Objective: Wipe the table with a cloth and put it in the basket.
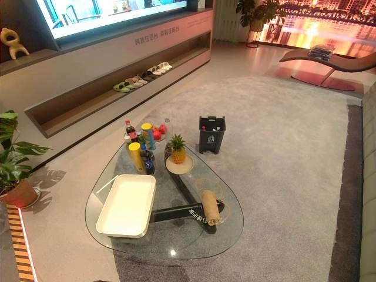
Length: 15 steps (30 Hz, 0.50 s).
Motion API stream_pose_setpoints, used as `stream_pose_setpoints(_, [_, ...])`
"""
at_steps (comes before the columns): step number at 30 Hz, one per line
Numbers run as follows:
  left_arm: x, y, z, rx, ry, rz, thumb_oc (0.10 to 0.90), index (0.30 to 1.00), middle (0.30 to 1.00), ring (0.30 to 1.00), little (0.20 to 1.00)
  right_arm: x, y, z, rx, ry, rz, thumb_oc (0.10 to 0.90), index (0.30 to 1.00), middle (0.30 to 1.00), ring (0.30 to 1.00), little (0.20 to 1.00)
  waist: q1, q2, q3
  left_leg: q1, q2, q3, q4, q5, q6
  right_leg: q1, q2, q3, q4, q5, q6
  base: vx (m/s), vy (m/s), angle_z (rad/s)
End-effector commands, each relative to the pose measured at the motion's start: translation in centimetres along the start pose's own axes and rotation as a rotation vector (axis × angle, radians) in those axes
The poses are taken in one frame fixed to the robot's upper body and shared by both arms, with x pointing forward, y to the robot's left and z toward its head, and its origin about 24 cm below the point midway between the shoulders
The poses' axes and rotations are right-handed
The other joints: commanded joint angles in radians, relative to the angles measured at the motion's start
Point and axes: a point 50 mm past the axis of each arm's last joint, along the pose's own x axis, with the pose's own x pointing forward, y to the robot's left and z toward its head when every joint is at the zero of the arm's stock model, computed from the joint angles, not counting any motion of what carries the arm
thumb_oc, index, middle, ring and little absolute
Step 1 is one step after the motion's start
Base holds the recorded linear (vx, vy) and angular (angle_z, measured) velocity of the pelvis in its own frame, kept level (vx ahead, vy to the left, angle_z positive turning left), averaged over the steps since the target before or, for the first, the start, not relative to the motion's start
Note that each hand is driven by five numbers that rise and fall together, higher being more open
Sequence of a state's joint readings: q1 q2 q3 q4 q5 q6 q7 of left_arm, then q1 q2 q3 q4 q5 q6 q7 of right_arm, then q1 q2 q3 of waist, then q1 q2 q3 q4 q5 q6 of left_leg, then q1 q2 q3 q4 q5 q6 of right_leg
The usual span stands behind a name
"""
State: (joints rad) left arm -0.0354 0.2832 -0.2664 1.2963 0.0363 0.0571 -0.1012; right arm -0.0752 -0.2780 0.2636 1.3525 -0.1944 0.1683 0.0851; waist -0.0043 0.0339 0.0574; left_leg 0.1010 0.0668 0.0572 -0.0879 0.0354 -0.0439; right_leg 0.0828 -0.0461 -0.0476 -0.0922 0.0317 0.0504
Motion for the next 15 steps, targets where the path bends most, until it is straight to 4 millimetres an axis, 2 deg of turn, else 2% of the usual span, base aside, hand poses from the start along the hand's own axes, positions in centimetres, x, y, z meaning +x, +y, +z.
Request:
stream_pose_setpoints(1, [0.12, 0.19, 3.41, 0.023, -0.079, -0.009, 0.8, 0.9, 0.9, 0.9, 0.9, -0.24, -1.37, 1.88, -0.036, -0.008, -0.033, 0.8, 0.9, 0.9, 0.9, 0.9, -0.008, -0.032, 0.033, -0.004, -0.04, -0.01, 0.001, -0.043, 0.014, 0.017, -0.024, -0.041, 0.005, 0.001, 0.032, 0.0, 0.0, 0.0])
stream_pose_setpoints(15, [0.1, 0.28, 3.58, 0.003, -0.088, -0.006, 0.8, 0.9, 0.9, 0.9, 0.9, -0.25, -1.49, 1.81, -0.038, -0.007, -0.035, 0.8, 0.9, 0.9, 0.9, 0.9, -0.007, -0.032, 0.035, -0.004, -0.04, -0.009, 0.001, -0.043, 0.014, 0.018, -0.023, -0.042, 0.005, 0.002, 0.032, 0.0, 0.0, 0.0])
